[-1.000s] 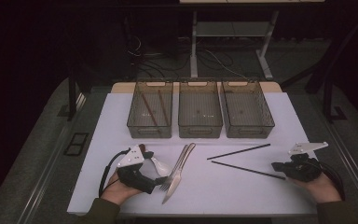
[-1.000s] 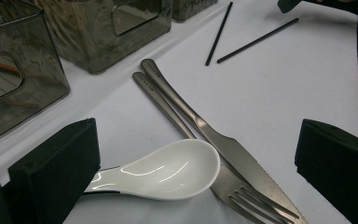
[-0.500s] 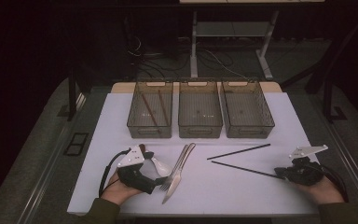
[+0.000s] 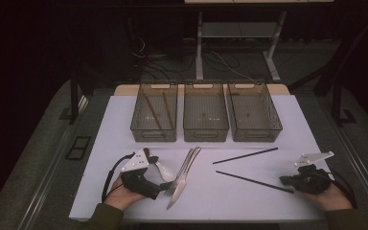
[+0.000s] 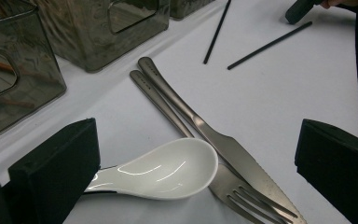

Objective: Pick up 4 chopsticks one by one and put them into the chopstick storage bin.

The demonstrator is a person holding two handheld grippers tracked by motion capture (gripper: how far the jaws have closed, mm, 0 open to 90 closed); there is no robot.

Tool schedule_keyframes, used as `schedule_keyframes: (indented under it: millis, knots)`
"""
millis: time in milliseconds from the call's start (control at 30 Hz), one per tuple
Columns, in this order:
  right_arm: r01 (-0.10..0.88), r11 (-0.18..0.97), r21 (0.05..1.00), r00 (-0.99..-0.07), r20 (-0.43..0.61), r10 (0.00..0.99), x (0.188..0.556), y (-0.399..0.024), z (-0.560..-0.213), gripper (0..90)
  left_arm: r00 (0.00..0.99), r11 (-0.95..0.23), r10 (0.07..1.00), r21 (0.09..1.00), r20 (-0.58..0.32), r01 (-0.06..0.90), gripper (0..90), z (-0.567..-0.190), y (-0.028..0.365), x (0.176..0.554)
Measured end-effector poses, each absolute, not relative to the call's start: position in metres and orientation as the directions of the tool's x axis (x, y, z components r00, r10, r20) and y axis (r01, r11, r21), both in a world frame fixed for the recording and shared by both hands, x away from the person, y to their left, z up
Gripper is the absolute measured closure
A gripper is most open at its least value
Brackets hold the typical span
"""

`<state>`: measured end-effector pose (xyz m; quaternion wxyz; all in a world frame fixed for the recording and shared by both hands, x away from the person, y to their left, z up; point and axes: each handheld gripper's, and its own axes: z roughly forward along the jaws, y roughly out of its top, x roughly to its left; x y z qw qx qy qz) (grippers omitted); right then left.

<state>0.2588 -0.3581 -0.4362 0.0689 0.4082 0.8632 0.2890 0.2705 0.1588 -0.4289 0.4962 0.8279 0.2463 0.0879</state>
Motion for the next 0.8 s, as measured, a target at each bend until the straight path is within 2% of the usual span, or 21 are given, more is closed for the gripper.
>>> schedule_keyframes:
  millis: [100, 267, 467, 800]
  knots:
    - [0.663, 0.495, 0.562, -0.657, 0.119, 0.744, 0.259, -0.358, -0.435, 89.4, 0.864, -0.391, 0.494, 0.863, -0.097, 0.32, 0.0, -0.429, 0.159, 0.271]
    - [0.593, 0.504, 0.628, -0.726, 0.146, 0.672, 0.253, -0.341, -0.425, 77.6, 0.865, -0.394, 0.492, 0.862, -0.096, 0.32, 0.0, -0.429, 0.158, 0.271]
    - [0.544, 0.53, 0.65, -0.77, 0.136, 0.623, 0.257, -0.325, -0.425, 72.3, 0.867, -0.398, 0.49, 0.861, -0.093, 0.317, 0.0, -0.429, 0.158, 0.271]
    - [0.509, 0.605, 0.613, -0.809, 0.1, 0.579, 0.274, -0.303, -0.437, 73.1, 0.864, -0.391, 0.493, 0.863, -0.098, 0.321, 0.0, -0.429, 0.157, 0.27]
